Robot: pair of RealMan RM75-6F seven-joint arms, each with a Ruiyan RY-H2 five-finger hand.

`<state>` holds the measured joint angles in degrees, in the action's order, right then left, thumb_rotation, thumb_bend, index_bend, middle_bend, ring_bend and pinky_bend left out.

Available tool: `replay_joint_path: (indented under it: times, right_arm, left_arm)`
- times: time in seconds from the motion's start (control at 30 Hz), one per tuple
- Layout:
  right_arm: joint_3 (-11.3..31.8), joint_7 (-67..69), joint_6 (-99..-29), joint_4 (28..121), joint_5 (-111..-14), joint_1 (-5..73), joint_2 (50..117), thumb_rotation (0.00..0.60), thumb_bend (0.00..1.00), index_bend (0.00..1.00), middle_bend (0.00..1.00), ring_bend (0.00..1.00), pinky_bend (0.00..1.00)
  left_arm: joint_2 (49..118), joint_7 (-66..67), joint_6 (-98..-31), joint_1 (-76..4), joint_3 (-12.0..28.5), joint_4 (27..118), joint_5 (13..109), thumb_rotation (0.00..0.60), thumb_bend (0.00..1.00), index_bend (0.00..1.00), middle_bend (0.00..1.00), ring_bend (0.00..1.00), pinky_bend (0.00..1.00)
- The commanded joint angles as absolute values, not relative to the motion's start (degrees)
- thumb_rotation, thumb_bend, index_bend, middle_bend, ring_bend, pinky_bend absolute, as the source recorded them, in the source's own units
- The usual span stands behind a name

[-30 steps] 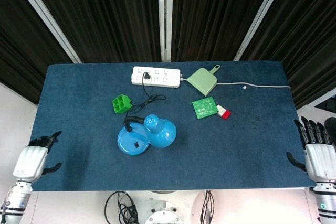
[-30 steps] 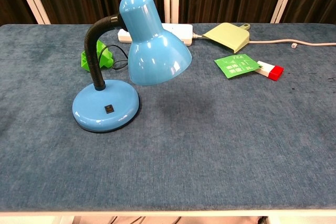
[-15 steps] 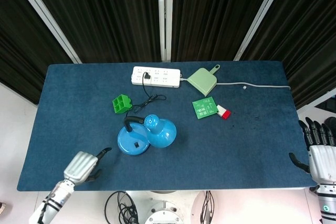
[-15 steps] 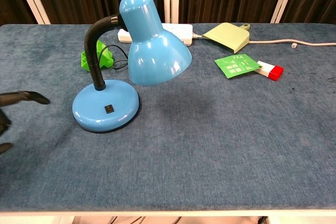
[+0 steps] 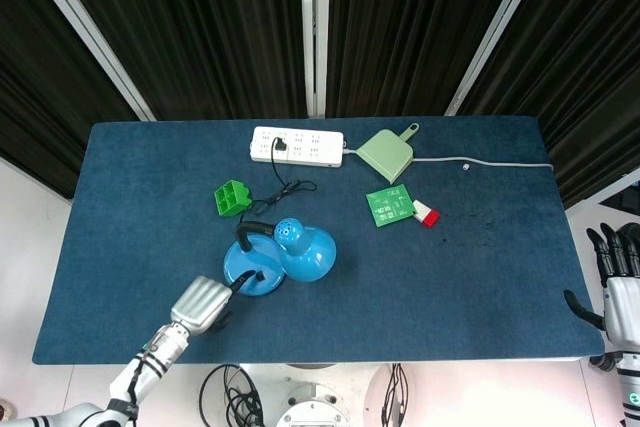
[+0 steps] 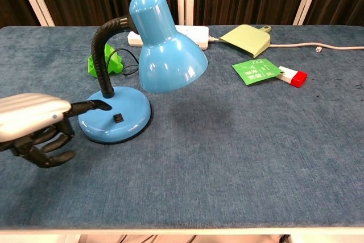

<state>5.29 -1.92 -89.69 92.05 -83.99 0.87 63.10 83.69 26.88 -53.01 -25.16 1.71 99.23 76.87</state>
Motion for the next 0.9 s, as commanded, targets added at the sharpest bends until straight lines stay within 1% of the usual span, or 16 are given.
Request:
replay_joint_path:
  times: [0.03,0.5,0.67,0.8,0.9]
  right_arm:
    - [5.4,-1.8,-89.9,92.2,-83.9,0.7,62.8,0.600,0.16,0.00,0.00,0.00,0.00]
    - [5.4,-2.3,-89.4,91.9,-84.1,1.0,63.7,0.600,0.17,0.00,0.00,0.00,0.00]
    - [5.6,-2.4,-89.5,92.1,-83.9,0.9,63.6,0.600,0.17,0.00,0.00,0.00,0.00]
    - [5.7,-2.4,-89.4,92.0,-83.5,0.9,63.7,0.600,0.18,0.00,0.00,0.00,0.00]
    - [5.8,-2.4,-89.4,92.0,-83.3,0.8,63.8,0.600,0.18,0.00,0.00,0.00,0.00]
  left_arm:
    - [84.5,27.9,-52.0,-26.3,1.8,99.0,75.5,0.600,0.41,0.06,0.81,0.80,0.86]
    - [83.8,28.9,-53.0,-27.7,-0.5,100.6,73.7,0.600,0.42,0.07,0.81,0.80,0.86]
    - [83.9,28.3,-52.4,-28.5,-1.0,100.5,73.0,0.600,0.41,0.16,0.80,0.80,0.87]
    - [84.0,27.9,-52.7,-28.8,-1.3,100.3,73.0,0.600,0.41,0.19,0.80,0.80,0.87]
    - [84.1,26.9,-54.0,-28.5,-1.3,100.4,73.9,0.600,0.41,0.18,0.80,0.80,0.87]
